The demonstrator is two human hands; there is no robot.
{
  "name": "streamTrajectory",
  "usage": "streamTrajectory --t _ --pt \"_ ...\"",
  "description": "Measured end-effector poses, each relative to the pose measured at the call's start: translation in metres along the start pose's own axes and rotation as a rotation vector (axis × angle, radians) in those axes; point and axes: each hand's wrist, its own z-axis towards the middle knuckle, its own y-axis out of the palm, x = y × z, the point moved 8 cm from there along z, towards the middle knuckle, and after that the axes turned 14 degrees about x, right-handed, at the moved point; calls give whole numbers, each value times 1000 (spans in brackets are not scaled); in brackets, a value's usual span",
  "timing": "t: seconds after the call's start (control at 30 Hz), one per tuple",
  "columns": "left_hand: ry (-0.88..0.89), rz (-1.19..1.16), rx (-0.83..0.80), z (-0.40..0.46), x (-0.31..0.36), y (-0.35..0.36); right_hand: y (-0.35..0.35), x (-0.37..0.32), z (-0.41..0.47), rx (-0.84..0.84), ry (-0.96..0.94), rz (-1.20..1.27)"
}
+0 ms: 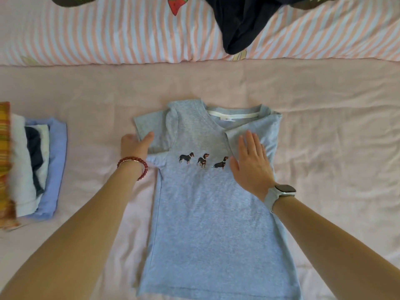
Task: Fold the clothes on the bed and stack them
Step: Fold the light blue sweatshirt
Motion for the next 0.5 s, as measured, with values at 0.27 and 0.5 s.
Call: streamTrajectory --t 0.27,0.5 --pt "218 -27 356 -4 17 -32 28 7 1 -188 125 5" --pt "728 -121 92 -59 58 -9 34 9 10 -281 283 258"
